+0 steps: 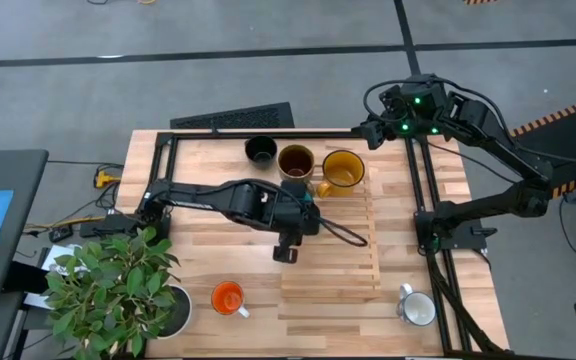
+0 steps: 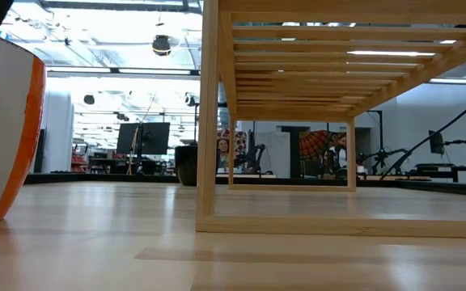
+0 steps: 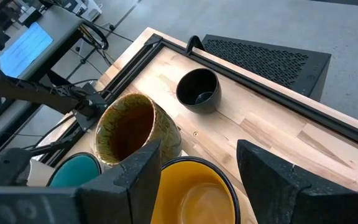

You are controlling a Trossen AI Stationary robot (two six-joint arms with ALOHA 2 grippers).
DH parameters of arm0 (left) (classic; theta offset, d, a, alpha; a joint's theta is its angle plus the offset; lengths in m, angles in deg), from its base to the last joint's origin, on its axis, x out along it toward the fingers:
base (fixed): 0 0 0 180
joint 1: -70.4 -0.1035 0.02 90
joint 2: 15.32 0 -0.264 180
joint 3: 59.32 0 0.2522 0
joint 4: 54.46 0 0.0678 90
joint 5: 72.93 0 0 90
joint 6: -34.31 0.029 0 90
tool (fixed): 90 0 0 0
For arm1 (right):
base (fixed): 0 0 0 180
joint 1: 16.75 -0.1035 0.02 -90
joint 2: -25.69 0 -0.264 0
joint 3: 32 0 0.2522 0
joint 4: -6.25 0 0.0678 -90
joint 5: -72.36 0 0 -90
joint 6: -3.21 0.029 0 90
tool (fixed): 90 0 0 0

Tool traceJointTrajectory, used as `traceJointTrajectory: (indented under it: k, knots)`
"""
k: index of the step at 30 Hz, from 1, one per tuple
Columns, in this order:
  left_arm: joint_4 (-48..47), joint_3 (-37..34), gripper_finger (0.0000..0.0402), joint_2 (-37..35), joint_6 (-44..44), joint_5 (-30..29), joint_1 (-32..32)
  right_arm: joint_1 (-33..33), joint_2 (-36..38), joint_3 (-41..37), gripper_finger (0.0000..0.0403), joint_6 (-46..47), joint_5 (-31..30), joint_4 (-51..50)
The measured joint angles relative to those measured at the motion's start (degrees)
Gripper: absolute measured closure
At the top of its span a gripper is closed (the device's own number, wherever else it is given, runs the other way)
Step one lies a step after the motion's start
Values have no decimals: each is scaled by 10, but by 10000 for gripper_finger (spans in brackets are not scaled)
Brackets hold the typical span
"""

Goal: Place coffee mugs
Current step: Put the blue mug on the shelf

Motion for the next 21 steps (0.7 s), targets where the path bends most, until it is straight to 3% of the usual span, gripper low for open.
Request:
traceJointTrajectory:
  k: [12, 21]
  knots:
    - [30, 0, 236, 0, 13, 30, -28, 0, 0, 0, 170, 0, 0, 0]
    - [1, 0, 236, 0, -18, 34, -34, 0, 0, 0, 170, 0, 0, 0]
